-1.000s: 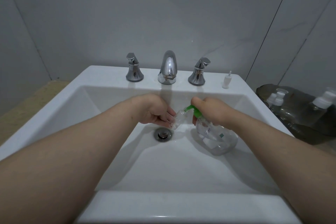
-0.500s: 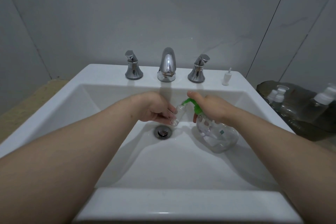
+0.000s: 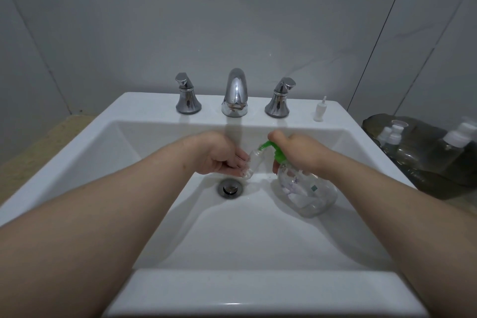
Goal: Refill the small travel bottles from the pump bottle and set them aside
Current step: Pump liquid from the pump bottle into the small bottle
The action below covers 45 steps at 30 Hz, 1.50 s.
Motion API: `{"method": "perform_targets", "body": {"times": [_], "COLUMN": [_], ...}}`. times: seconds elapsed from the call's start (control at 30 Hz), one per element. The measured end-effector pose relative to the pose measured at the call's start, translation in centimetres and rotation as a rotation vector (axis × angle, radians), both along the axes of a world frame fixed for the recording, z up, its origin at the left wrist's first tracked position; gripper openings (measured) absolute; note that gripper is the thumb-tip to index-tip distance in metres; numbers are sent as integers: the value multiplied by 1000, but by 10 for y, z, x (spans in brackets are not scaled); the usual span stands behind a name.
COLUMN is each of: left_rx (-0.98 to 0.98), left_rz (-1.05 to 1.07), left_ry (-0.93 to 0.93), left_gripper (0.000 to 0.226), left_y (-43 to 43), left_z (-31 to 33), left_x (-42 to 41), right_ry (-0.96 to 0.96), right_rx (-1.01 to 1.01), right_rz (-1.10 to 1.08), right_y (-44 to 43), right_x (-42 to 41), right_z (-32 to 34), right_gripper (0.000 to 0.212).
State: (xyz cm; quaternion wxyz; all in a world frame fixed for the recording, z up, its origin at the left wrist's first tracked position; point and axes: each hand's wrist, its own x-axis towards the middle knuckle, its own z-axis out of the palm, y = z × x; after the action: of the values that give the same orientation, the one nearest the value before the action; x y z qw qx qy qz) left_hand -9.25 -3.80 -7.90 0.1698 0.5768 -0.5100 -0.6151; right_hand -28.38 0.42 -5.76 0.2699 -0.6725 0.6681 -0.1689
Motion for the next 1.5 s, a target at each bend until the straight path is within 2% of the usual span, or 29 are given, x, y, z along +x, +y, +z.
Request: {"method": "perform_targets", "body": {"times": [0.2,0.3,0.6,0.7,0.8,1.07,1.33,1.5], "left_rx": [-11,-23,-34,-24,-28,-59,-89,-93], "left_rz": [3,1,-6,-3,-22,-61,-104,-92], "left_ry": [-34,-39,-64,-56,-56,-79,-66,-53], "left_gripper": [36,38,39,39,37,39,29,34], "left_y": [1,3,3,3,5,11,13,8], "left_z": [-1,0,-4,-4,-2,2,4,0], "left_x": [-1,0,-3,-3,-3,-4,-5,-3], "right_ry": [9,23,25,16,2,-34,-25,-14], "right_rx": [18,6,20,23,25,30,10,18], "right_rz": [-26,-6,-33,-33,-27,-46,-43,-33], "right_y": [-4,-3,-5,-6,-7,-6,-10,-10], "right_x": [-2,0,-2,-3,-5,-7,-8,-9], "right_z": [-4,-3,-4,-5,-6,-7,-9,-9], "right_gripper": [59,51,57,53,61,61,67,75]}}
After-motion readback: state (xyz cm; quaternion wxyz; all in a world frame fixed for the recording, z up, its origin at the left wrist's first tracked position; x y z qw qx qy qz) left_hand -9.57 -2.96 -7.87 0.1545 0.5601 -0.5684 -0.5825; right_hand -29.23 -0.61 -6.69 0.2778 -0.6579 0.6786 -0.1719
